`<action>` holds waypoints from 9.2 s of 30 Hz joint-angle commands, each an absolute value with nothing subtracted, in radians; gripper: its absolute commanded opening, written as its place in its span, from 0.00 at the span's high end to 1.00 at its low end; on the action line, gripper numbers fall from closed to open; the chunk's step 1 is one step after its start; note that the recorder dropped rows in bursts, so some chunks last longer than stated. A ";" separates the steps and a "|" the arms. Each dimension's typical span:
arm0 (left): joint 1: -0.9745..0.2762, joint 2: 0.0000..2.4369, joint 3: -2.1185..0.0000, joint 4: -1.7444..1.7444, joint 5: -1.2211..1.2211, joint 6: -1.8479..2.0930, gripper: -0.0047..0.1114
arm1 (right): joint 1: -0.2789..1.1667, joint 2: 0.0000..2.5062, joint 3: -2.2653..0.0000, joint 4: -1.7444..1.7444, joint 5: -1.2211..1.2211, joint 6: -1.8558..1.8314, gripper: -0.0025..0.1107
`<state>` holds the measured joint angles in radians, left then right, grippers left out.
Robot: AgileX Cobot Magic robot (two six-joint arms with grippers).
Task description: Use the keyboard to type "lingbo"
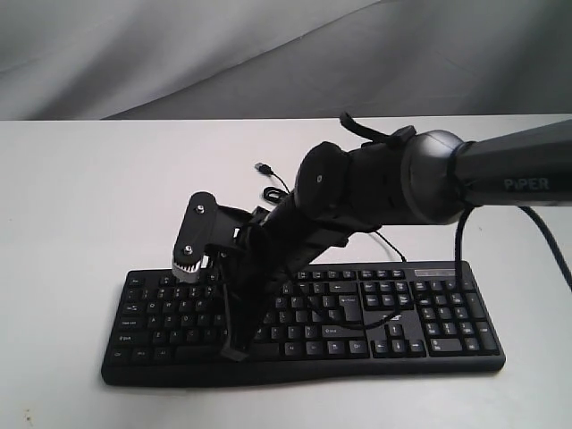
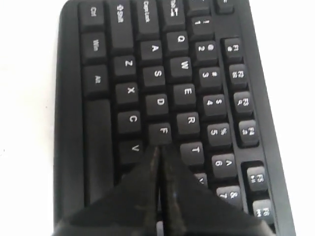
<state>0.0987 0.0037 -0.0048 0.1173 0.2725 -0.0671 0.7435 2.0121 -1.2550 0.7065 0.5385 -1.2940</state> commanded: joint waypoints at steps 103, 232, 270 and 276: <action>0.100 0.000 0.000 0.117 0.264 -0.069 0.96 | 0.756 2.064 -1.277 0.672 0.604 -1.236 0.98; 0.100 0.000 0.000 0.117 0.264 -0.069 0.96 | 0.478 1.306 -1.270 0.567 0.178 -0.506 0.98; 0.100 0.000 0.000 0.117 0.264 -0.069 0.96 | -0.199 0.084 -0.242 0.250 0.250 -0.159 0.98; 0.100 0.000 0.000 0.117 0.264 -0.069 0.96 | -0.199 0.063 -0.242 0.111 0.315 0.020 0.98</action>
